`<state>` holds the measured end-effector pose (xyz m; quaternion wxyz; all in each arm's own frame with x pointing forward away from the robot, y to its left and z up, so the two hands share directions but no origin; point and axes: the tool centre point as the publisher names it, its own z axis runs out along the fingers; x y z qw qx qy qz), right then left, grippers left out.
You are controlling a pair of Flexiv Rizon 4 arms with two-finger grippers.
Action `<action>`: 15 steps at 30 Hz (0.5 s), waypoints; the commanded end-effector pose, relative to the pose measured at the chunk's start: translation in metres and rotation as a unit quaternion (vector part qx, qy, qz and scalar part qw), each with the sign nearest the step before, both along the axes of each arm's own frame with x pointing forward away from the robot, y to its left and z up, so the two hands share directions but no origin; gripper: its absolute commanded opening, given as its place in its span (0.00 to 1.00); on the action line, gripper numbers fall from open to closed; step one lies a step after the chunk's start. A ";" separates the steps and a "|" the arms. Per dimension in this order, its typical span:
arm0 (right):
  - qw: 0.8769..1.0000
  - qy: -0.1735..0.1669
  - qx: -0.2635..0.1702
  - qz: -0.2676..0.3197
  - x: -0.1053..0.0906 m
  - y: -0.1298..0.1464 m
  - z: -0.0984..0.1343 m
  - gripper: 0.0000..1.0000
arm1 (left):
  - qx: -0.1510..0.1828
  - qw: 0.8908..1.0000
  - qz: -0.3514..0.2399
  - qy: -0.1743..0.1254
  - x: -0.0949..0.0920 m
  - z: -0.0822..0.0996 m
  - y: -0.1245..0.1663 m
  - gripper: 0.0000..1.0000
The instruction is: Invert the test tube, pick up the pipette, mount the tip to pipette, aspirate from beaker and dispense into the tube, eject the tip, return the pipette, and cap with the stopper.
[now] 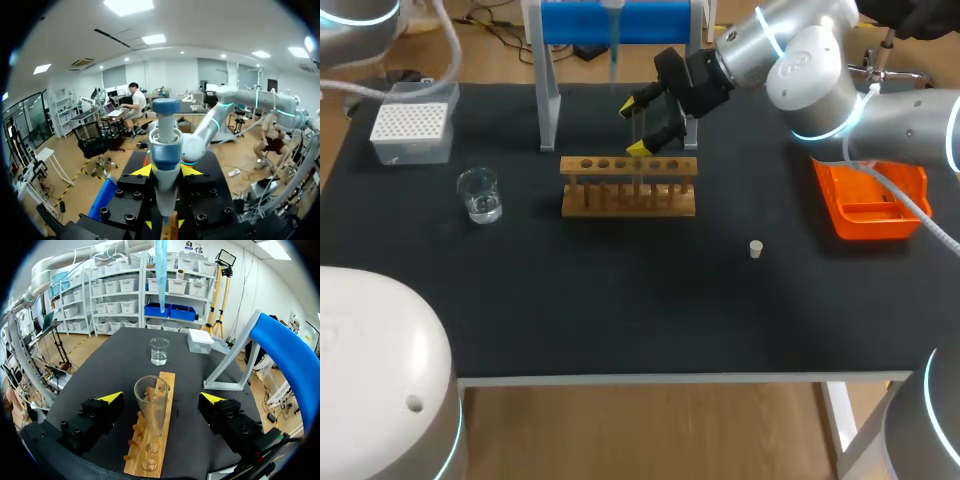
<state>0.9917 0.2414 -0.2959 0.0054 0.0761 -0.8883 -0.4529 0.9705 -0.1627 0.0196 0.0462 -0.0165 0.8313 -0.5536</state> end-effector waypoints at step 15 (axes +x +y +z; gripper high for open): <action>1.000 0.001 -0.002 0.001 0.000 -0.001 0.001 1.00 | -0.001 1.000 -0.006 0.020 0.011 -0.006 -0.020 0.00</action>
